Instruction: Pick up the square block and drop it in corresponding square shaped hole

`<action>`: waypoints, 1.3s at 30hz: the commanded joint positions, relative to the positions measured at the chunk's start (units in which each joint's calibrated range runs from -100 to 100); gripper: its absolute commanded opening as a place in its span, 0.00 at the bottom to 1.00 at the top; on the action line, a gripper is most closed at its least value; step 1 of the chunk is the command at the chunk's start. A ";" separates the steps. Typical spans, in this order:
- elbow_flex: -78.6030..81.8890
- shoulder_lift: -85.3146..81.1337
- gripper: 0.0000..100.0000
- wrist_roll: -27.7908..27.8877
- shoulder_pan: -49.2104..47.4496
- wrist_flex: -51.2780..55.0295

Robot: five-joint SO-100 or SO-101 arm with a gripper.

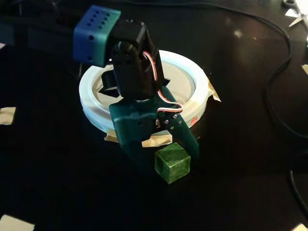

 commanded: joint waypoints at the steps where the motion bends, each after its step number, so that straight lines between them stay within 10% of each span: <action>1: -4.37 -0.97 0.67 0.39 -3.32 0.30; 21: -3.64 -0.52 0.65 0.00 -4.07 0.20; 26: -4.09 -0.52 0.38 -0.20 -3.94 0.20; 39: -4.18 -2.49 0.24 -0.29 -3.94 0.81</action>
